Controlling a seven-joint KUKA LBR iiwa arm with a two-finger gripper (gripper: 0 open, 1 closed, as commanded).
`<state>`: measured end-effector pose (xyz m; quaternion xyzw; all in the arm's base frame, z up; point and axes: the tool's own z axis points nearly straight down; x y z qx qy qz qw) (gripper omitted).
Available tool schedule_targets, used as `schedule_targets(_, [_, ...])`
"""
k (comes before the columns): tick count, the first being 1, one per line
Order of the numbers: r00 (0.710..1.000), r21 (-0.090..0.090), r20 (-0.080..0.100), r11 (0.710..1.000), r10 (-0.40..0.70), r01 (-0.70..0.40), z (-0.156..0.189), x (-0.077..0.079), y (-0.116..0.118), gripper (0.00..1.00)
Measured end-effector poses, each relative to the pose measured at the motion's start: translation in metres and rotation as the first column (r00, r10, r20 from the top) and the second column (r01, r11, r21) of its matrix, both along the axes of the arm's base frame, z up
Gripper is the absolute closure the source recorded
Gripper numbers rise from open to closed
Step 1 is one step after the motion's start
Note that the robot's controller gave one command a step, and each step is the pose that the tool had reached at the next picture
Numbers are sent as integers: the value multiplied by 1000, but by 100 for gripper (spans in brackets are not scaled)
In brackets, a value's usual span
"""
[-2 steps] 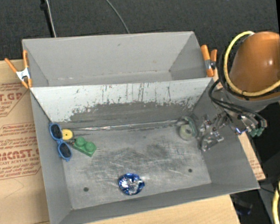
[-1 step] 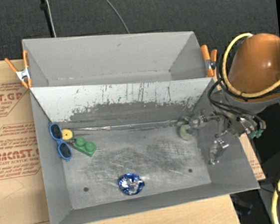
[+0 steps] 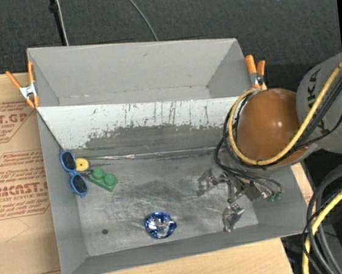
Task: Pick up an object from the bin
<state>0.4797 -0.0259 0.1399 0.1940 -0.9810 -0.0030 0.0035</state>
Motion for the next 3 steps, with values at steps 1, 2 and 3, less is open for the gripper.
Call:
schedule_targets(1, [1000,1,4,1000,-25,25,-57,17,97,0])
schedule_targets(2, [994,-6,19,994,112,-112,-67,13,128,0])
schedule_targets(3, [994,-5,18,994,111,-111,-66,13,128,100])
